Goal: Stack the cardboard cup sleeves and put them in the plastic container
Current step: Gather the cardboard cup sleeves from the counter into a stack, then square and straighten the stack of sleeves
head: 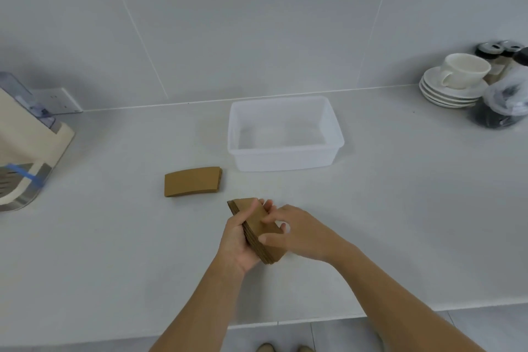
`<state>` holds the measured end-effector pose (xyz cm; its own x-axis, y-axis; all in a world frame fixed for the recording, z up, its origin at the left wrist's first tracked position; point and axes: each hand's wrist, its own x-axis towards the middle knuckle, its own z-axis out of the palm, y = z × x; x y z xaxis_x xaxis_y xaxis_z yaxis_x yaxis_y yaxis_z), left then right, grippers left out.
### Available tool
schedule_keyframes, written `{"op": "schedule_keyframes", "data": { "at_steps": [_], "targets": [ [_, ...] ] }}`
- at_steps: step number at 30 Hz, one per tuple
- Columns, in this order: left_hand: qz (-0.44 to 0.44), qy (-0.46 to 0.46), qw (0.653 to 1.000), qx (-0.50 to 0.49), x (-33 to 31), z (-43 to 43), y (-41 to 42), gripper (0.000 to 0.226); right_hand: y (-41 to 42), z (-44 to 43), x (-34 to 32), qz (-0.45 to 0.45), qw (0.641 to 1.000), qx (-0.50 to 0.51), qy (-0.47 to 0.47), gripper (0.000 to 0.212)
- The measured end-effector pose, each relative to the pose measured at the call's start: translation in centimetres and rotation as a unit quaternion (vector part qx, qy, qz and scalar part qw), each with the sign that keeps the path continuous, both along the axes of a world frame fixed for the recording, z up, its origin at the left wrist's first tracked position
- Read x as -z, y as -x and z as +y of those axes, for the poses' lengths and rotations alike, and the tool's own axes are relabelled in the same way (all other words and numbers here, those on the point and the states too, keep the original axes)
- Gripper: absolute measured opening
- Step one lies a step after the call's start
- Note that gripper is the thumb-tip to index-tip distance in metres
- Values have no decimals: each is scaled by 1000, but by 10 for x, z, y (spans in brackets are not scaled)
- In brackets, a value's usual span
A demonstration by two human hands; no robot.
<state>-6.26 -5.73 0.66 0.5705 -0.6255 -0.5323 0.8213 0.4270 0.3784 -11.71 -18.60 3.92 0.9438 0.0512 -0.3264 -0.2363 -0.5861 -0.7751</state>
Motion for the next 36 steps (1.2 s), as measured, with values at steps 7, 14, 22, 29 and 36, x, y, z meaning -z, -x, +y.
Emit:
{"op": "schedule_keyframes", "data": {
  "at_steps": [7,14,22,29,36],
  "targets": [
    [-100,-23,991,86,-12,19,-11,41,-24,-22,-33,-99,994,19,-28,19],
    [-202,1,954,221,-24,29,-10,45,-42,-19,-54,-101,993,-59,-29,33],
    [-207,9,940,272,-21,33,-8,54,-41,-9,-45,-29,991,-94,-89,14],
    [-288,-66,913,283,-38,42,-22,62,-43,-8,-49,-62,990,-63,-110,14],
    [-402,-193,882,154,-61,68,-47,47,-57,-11,-59,-143,967,62,-200,20]
  ]
}}
